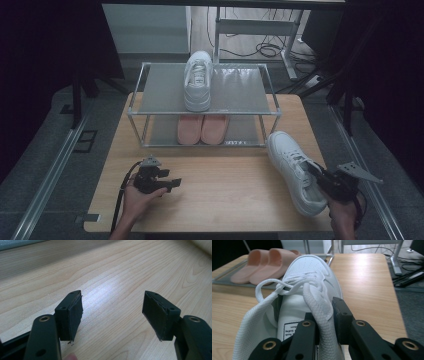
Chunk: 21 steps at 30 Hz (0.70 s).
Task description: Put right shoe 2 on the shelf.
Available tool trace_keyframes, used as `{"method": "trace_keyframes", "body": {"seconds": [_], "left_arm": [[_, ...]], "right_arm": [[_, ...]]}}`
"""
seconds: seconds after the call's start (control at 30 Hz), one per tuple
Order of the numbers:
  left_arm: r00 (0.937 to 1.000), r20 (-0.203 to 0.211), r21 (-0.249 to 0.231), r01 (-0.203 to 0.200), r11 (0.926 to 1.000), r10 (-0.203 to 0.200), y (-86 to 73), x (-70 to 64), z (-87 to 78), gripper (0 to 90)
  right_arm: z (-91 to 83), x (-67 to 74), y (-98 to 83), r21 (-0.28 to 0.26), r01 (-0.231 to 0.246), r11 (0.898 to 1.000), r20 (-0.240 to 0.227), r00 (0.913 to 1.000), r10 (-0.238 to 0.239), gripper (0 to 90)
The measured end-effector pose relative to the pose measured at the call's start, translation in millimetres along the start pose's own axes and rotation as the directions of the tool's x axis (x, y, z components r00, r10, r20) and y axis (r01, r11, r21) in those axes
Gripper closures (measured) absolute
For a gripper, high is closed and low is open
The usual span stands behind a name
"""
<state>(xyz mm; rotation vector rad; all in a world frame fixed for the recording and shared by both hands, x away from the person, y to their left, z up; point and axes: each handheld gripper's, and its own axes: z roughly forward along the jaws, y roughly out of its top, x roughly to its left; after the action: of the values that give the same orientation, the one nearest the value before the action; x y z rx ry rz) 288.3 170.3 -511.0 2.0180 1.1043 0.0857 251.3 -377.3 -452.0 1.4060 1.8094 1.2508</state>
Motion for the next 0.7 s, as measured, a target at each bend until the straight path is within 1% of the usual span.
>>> {"method": "trace_keyframes", "body": {"seconds": [0.17,0.37,0.53,0.7], "left_arm": [[1.0000,0.000,0.000,0.000,1.0000,0.000,0.0,-0.1,0.1,33.0],[1.0000,-0.001,0.000,0.000,1.0000,0.000,0.0,0.2,-0.4,33.0],[1.0000,0.000,-0.003,0.001,1.0000,-0.001,-0.1,0.1,-0.6,33.0],[1.0000,-0.001,0.000,0.000,1.0000,0.000,-0.1,0.2,-0.3,33.0]], "right_arm": [[4.0,10.0,2.5,-0.002,0.002,1.000,-0.042,0.9991,-0.002,79.8],[11.8,21.3,7.6,-0.010,0.006,1.000,-0.071,0.9974,-0.006,79.8],[17.9,30.7,10.7,-0.016,-0.012,1.000,-0.109,0.9940,0.011,79.8],[24.1,39.9,13.5,-0.018,-0.007,1.000,-0.135,0.9908,0.005,79.8]]}}
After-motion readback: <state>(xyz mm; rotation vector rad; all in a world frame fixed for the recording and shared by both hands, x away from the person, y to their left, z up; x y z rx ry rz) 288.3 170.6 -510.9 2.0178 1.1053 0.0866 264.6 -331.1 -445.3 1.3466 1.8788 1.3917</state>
